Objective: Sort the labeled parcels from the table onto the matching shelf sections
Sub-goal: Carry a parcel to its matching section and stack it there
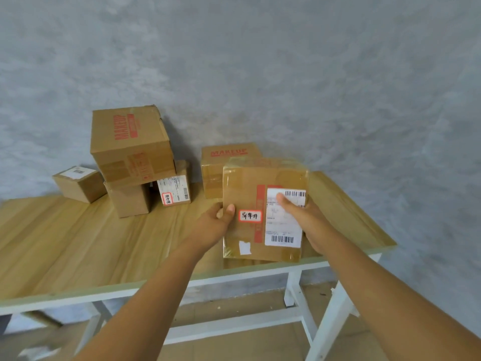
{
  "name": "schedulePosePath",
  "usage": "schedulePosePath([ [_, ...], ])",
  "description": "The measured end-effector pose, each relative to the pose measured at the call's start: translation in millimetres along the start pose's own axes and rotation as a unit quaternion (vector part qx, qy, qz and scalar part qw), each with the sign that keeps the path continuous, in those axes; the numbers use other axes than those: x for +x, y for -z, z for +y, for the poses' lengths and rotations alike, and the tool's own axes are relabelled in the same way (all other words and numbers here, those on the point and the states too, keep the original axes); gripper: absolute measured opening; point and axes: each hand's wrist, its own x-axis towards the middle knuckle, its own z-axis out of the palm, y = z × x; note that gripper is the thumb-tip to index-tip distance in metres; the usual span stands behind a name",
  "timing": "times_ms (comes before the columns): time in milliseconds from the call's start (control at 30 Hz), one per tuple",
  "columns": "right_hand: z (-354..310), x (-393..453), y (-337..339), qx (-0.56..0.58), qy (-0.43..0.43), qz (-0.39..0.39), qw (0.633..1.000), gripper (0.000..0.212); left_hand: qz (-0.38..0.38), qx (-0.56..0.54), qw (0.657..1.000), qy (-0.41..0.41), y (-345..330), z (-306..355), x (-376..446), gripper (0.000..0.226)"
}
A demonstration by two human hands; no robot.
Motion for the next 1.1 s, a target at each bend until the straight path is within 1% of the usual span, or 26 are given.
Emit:
schedulePosePath([
  [33, -3, -1, 2, 0.007, 0.001, 0.008, 1.0, 0.04, 0.011, -0.02, 1.0, -0.012, 1, 4, -2, 0.056],
  [100, -12, -7, 4, 0.015, 0.002, 0.029, 0.999, 0.048, 0.029, -0.06, 0.997, -0.03, 4, 18, -9, 0.05],
  [167, -19, -20, 7, 0.016, 0.0, 0.053, 0.998, 0.057, 0.017, -0.109, 0.993, -0.04, 8, 36, -15, 0.044],
  [200, -23, -29, 9, 0.017, -0.002, 0.071, 0.997, 0.062, 0.004, -0.129, 0.991, -0.043, 10, 44, -18, 0.043],
  [267, -30, -46, 16, 0.012, 0.011, 0.116, 0.993, 0.063, -0.028, -0.152, 0.987, -0.05, 12, 59, -24, 0.042],
  [400, -45, -97, 40, 0.026, 0.029, 0.242, 0.97, 0.064, -0.12, -0.199, 0.969, -0.079, -4, 89, -43, 0.032],
  [467, -53, -132, 57, 0.035, 0.047, 0.304, 0.951, 0.056, -0.175, -0.213, 0.957, -0.095, -20, 108, -58, 0.035],
  [533, -59, -174, 79, 0.027, 0.062, 0.361, 0.93, 0.052, -0.243, -0.226, 0.936, -0.123, -40, 129, -77, 0.037],
  [600, -62, -223, 103, 0.02, 0.072, 0.404, 0.912, 0.056, -0.324, -0.23, 0.905, -0.154, -63, 150, -101, 0.039],
  [667, -60, -280, 128, 0.02, 0.077, 0.447, 0.891, 0.059, -0.407, -0.206, 0.873, -0.176, -91, 169, -132, 0.048],
  [733, -57, -340, 149, 0.014, 0.072, 0.489, 0.869, 0.057, -0.482, -0.18, 0.838, -0.184, -123, 185, -171, 0.056],
  [800, -57, -400, 168, 0.008, 0.074, 0.523, 0.849, 0.06, -0.535, -0.168, 0.807, -0.188, -154, 202, -214, 0.054],
  [867, -61, -458, 186, -0.009, 0.082, 0.551, 0.83, 0.064, -0.565, -0.187, 0.78, -0.191, -187, 221, -259, 0.045],
  [900, -62, -486, 195, -0.023, 0.094, 0.563, 0.821, 0.062, -0.575, -0.199, 0.769, -0.193, -203, 230, -282, 0.041],
  [933, -65, -515, 203, -0.042, 0.108, 0.577, 0.809, 0.054, -0.584, -0.208, 0.76, -0.197, -218, 240, -306, 0.038],
  [1000, -68, -576, 221, -0.077, 0.133, 0.611, 0.777, 0.029, -0.592, -0.215, 0.75, -0.204, -247, 260, -357, 0.031],
  [1033, -69, -607, 232, -0.093, 0.141, 0.624, 0.763, 0.028, -0.593, -0.215, 0.748, -0.206, -261, 270, -383, 0.029],
  [1067, -71, -637, 243, -0.109, 0.143, 0.629, 0.756, 0.038, -0.594, -0.215, 0.747, -0.209, -275, 280, -410, 0.027],
  [1100, -73, -662, 252, -0.117, 0.144, 0.631, 0.753, 0.054, -0.595, -0.214, 0.744, -0.215, -286, 288, -432, 0.027],
])
